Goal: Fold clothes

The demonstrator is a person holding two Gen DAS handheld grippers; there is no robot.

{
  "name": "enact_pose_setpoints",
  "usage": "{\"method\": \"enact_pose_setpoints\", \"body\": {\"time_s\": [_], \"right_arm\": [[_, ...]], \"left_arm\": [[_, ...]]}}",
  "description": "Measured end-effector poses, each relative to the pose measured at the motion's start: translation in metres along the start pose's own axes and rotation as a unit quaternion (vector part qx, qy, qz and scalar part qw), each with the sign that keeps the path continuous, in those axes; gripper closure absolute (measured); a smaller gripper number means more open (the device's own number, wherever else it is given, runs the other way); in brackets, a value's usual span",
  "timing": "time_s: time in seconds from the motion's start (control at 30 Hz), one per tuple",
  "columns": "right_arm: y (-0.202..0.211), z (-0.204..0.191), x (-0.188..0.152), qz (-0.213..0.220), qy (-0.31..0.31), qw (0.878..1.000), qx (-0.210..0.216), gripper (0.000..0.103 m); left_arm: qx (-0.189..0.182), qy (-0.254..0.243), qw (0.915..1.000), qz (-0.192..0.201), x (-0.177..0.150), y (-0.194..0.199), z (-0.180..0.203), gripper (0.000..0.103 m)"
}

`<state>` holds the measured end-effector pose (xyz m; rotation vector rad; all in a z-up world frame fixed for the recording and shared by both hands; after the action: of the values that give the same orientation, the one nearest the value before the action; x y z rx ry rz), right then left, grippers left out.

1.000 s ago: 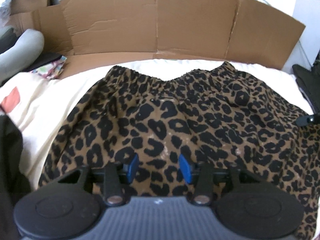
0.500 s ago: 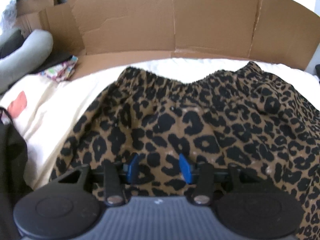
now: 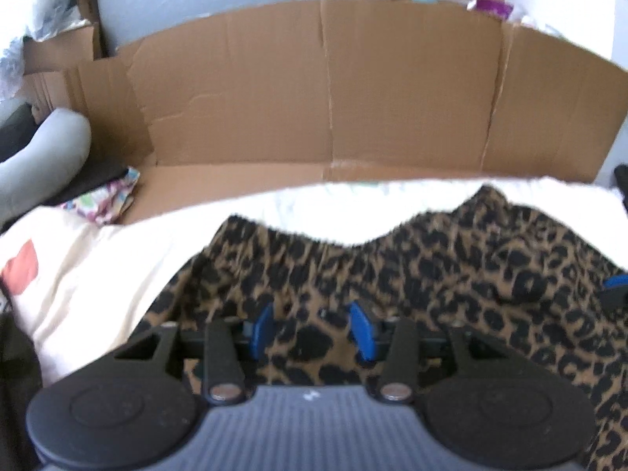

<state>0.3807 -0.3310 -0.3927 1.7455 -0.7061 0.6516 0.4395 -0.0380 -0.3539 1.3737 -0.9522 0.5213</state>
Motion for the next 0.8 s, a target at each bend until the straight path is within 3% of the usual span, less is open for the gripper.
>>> {"method": "enact_pose_setpoints", "body": {"time_s": [0.27,0.63,0.8], "right_arm": [[-0.021,-0.021,0.022,0.021,0.035,0.999,0.012,0.072],[-0.063,-0.012,0.030,0.000,0.047,0.999,-0.014,0.072],[-0.076,-0.002,0.030,-0.015,0.046,0.998,-0.036,0.076]], "left_arm": [[-0.049,-0.015,0.9987,0.002,0.000,-0.015,0.020,0.061],[-0.028,-0.035,0.9988,-0.018,-0.005,-0.042,0.010,0.051],[-0.030,-0.010,0.9992,-0.025,-0.008,-0.046,0.003,0.051]]}}
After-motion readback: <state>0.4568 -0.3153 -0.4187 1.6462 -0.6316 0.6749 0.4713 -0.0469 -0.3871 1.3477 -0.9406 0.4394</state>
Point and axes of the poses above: each gripper's, at about its wrist camera, not at the fingertips, and y roughly against the way its jaws point, z to its right, x to its top, the point moved 5 cm from there along -y, roughly the way its jaws point, and after that the axes turned 10 degrees about z, right-handed, at the moved point
